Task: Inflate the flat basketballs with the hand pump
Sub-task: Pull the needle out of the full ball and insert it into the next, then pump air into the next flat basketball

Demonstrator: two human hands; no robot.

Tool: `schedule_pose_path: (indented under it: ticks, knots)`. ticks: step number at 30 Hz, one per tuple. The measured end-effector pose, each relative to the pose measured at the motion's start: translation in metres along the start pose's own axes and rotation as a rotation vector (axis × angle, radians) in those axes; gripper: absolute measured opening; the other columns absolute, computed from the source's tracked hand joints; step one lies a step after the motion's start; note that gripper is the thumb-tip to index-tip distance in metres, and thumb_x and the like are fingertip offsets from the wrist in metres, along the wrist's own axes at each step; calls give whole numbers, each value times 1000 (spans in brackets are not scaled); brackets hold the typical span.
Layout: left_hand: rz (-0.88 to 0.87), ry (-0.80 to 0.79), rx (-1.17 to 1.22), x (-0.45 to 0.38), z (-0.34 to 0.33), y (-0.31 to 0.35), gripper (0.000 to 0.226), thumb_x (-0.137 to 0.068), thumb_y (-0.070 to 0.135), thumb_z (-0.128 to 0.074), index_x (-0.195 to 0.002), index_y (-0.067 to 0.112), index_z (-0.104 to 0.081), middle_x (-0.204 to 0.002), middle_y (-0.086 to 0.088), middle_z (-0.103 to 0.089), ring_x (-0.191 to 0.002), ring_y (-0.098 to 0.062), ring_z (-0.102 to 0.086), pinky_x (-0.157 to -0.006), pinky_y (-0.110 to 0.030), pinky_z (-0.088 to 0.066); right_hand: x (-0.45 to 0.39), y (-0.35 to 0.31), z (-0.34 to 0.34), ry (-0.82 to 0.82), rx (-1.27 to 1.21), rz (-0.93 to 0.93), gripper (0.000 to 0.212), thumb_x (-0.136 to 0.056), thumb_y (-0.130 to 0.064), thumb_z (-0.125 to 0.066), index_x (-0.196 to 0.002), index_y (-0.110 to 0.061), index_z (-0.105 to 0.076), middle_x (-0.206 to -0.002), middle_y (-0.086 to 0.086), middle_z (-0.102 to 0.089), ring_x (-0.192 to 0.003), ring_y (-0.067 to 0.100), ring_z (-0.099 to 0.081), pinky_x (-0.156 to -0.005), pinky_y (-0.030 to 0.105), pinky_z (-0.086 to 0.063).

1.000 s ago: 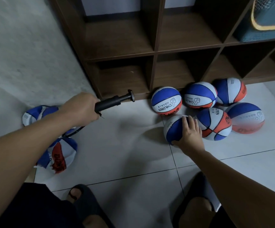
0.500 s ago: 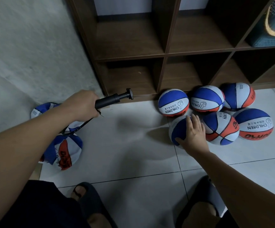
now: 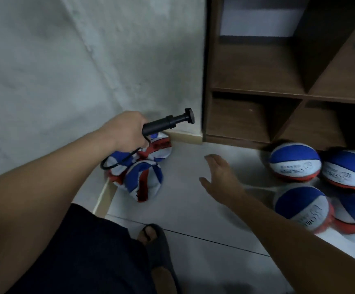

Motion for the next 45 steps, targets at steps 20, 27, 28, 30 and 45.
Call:
schedule_pose_path:
  ticks: [20, 27, 28, 30, 45]
  knots:
    - [150, -167, 95, -5, -22, -110, 21, -81, 21, -92, -94, 20, -77, -89, -4, -76, -82, -21, -73, -76, -36, -60, -101, -128, -179, -252, 123, 280, 85, -92, -41, -78, -162, -21, -34, -149, 7, -46, -132, 33, -48, -112, 47, -42]
    - [153, -176, 109, -6, -17, -99, 21, -80, 19, -92, -95, 20, -77, -80, -2, -75, -64, -18, -68, -58, -28, -51, -91, -99, -166, -283, 43, 166, 41, -97, -48, -69, -116, -13, -62, -113, 7, -49, -103, 30, -55, -89, 44, -51]
    - [147, -179, 108, -7, -17, -94, 22, -79, 20, -92, -95, 20, -77, -81, -3, -76, -68, -20, -71, -62, -32, -56, -85, -94, -157, -271, 23, 155, 42, -95, -49, -72, -113, -13, -62, -111, 5, -48, -104, 27, -53, -90, 43, -51]
    - [128, -181, 117, -9, -16, -82, 21, -79, 20, -92, -92, 22, -77, -81, -3, -77, -75, -24, -75, -72, -37, -61, -67, -82, -138, -254, -50, 113, 46, -92, -51, -76, -114, -15, -60, -114, 1, -45, -105, 21, -48, -94, 36, -48]
    - [-136, -103, 238, 1, -26, 72, 14, -91, 18, -83, -101, 26, -75, -79, 10, -72, -56, -1, -64, -48, -15, -44, 54, -7, 20, -83, -598, -158, 42, -101, -48, -70, -140, -37, -59, -127, -21, -60, -112, -6, -59, -92, 14, -49]
Point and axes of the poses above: each hand's wrist, its own x-axis away from the middle knuckle, its own z-axis out of the back of the hand, y = z × x, the point moved 9 cm from there along -x, towards the middle knuckle
